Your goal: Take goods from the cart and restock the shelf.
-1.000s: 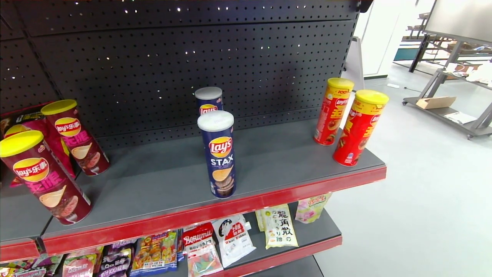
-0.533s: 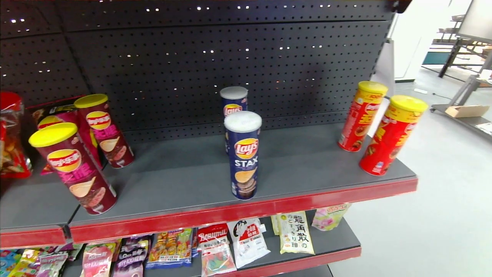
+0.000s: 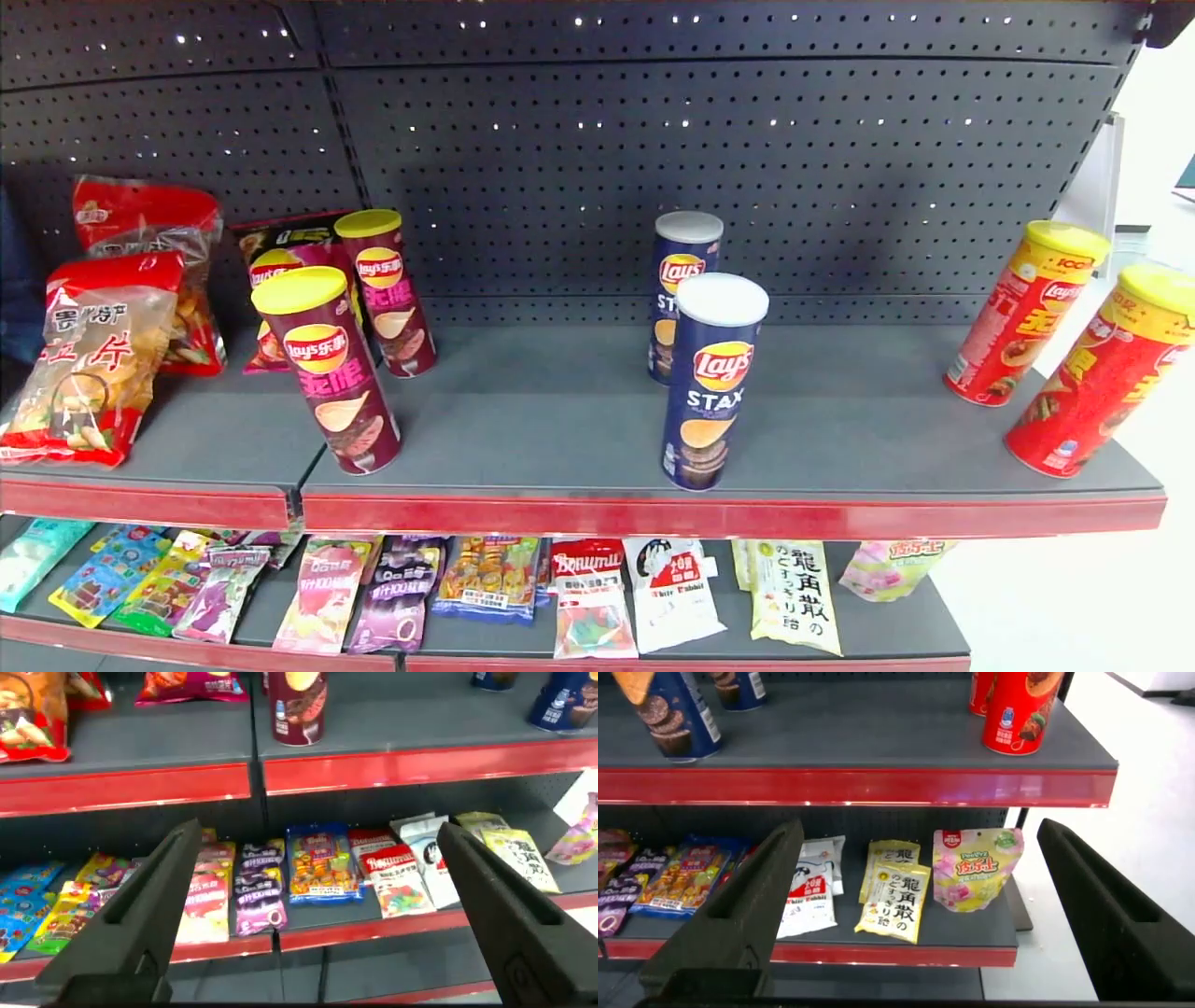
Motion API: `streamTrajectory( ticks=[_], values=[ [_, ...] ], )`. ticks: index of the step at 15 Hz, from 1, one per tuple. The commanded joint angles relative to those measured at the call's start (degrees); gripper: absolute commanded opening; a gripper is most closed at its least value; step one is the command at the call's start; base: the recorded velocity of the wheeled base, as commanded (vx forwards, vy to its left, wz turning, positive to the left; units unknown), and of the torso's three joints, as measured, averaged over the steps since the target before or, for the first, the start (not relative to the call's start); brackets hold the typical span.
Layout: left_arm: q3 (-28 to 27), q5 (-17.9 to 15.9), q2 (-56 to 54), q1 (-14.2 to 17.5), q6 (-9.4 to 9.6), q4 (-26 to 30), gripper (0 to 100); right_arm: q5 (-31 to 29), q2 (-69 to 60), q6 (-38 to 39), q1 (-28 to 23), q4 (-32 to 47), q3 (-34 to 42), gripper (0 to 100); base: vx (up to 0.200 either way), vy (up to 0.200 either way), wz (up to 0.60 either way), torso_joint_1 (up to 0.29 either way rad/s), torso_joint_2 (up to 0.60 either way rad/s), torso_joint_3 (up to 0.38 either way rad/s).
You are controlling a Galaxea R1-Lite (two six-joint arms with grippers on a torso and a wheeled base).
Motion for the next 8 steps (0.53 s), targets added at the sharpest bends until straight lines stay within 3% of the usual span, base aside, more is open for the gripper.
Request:
streamTrajectory(
  ticks=[1,3,5,8],
  values=[
    [2.7,0.0,0.2,0.0,0.39,-4.9,100,0.0,0.2,-0.1,0.0,0.0,0.0,100,0.0,0.0,0.0,0.0,0.0,0.0],
    [5.5,0.6,0.2,0.0,1.97,-11.5,100,0.0,0.0,0.0,0.0,0.0,0.0,100,0.0,0.0,0.0,0.0,0.0,0.0],
    [5.6,8.0,0.2,0.0,1.88,-9.3,100,0.0,0.0,-0.1,0.0,0.0,0.0,100,0.0,0.0,0.0,0.0,0.0,0.0],
    [5.6,8.4,0.2,0.0,1.09,-8.6,100,0.1,0.0,-0.2,0.0,0.0,0.0,100,0.0,0.0,0.0,0.0,0.0,0.0]
  ],
)
